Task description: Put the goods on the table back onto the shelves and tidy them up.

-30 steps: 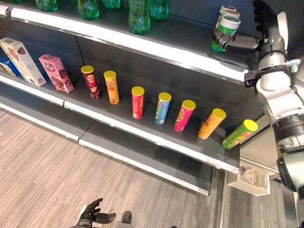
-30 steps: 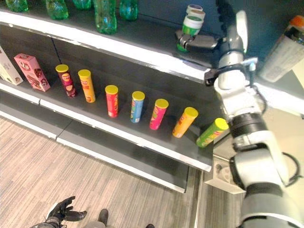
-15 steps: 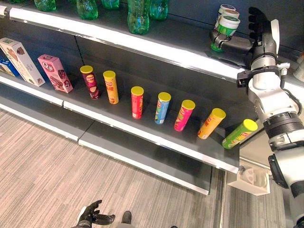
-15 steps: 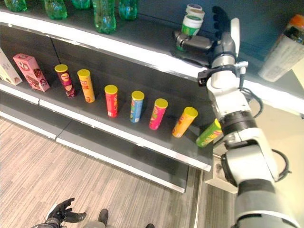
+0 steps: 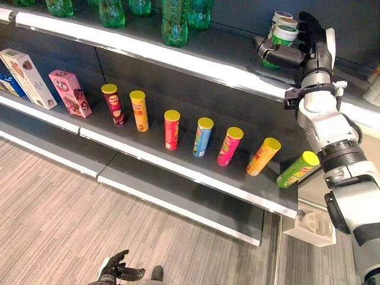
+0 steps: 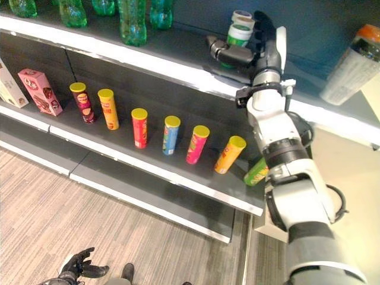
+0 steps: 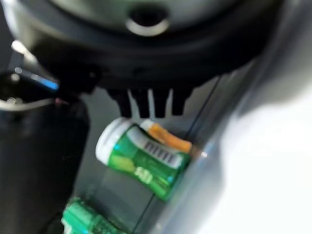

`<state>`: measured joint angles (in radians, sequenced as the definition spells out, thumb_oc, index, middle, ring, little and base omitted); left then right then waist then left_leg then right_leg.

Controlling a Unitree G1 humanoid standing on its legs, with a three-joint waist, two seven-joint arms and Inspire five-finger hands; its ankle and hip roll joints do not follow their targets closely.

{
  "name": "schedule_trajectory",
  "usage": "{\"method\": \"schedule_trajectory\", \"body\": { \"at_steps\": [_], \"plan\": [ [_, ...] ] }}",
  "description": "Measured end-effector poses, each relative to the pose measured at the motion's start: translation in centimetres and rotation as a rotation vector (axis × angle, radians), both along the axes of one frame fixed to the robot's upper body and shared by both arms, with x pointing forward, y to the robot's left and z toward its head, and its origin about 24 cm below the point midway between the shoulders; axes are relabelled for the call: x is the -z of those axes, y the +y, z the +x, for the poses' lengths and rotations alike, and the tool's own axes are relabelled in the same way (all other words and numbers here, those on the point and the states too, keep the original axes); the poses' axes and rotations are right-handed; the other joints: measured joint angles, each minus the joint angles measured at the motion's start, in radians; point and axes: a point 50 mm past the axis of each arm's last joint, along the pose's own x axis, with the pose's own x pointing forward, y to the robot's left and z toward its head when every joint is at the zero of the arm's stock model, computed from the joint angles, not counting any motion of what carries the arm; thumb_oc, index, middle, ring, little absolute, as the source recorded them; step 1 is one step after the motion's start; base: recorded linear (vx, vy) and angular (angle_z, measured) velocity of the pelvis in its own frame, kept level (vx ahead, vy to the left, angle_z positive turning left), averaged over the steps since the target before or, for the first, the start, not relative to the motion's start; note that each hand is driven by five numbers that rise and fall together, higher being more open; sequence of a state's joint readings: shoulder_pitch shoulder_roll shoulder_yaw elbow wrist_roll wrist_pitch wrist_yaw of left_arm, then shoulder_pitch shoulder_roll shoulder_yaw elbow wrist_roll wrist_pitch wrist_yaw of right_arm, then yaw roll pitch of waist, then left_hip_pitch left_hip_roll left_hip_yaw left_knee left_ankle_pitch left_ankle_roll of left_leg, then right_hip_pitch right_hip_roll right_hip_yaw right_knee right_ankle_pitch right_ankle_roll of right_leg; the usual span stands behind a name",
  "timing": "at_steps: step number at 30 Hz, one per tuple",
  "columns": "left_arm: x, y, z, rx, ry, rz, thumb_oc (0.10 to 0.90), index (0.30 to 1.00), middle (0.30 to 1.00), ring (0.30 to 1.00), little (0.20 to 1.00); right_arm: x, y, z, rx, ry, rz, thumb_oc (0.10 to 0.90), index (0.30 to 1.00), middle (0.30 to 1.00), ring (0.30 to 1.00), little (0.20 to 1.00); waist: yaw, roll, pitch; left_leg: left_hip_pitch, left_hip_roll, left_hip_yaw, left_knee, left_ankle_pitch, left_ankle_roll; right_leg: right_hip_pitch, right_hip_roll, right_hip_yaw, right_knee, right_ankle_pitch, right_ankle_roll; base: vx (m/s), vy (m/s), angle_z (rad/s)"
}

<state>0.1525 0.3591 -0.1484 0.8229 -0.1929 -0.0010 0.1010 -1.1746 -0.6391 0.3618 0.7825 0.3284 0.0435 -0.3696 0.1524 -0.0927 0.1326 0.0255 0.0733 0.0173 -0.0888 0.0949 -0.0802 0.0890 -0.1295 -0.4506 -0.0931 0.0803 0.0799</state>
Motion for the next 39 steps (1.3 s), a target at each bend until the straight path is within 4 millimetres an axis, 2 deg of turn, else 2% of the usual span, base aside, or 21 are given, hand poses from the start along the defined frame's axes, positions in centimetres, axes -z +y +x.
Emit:
{"method": "schedule_trajectory", "body": {
  "at_steps": [12, 16, 39],
  "plan": [
    [0.0, 0.0, 0.1, -0.003, 0.000, 0.011, 0.800, 0.900, 0.900, 0.900, 0.900, 0.0, 0.8, 0.3, -0.009, 0.003, 0.015, 0.800, 0.900, 0.900, 0.900, 0.900, 0.001, 0.011, -0.008, -0.001, -0.001, 0.000, 0.000, 0.000, 0.000, -0.001, -0.002, 0.000, 0.000, 0.000, 0.000, 0.00, 0.003, 0.00],
    [0.0, 0.0, 0.0, -0.006, 0.001, 0.017, 0.800, 0.900, 0.900, 0.900, 0.900, -0.1, 1.3, 0.7, -0.010, 0.016, 0.033, 0.800, 0.900, 0.900, 0.900, 0.900, 0.001, 0.024, -0.017, -0.003, -0.001, -0.001, 0.000, 0.000, 0.000, -0.002, -0.002, -0.003, 0.000, 0.000, 0.000, 0.00, 0.000, 0.00],
    [0.3, 0.1, -0.4, -0.019, 0.023, 0.025, 0.800, 0.900, 0.900, 0.900, 0.900, -0.3, 1.7, 0.8, -0.004, 0.008, -0.003, 0.800, 0.900, 0.900, 0.900, 0.900, 0.003, 0.024, -0.018, -0.013, -0.002, -0.010, 0.000, 0.000, 0.000, -0.008, -0.002, -0.011, 0.000, 0.000, 0.000, 0.00, 0.000, 0.00]
  ]
}}
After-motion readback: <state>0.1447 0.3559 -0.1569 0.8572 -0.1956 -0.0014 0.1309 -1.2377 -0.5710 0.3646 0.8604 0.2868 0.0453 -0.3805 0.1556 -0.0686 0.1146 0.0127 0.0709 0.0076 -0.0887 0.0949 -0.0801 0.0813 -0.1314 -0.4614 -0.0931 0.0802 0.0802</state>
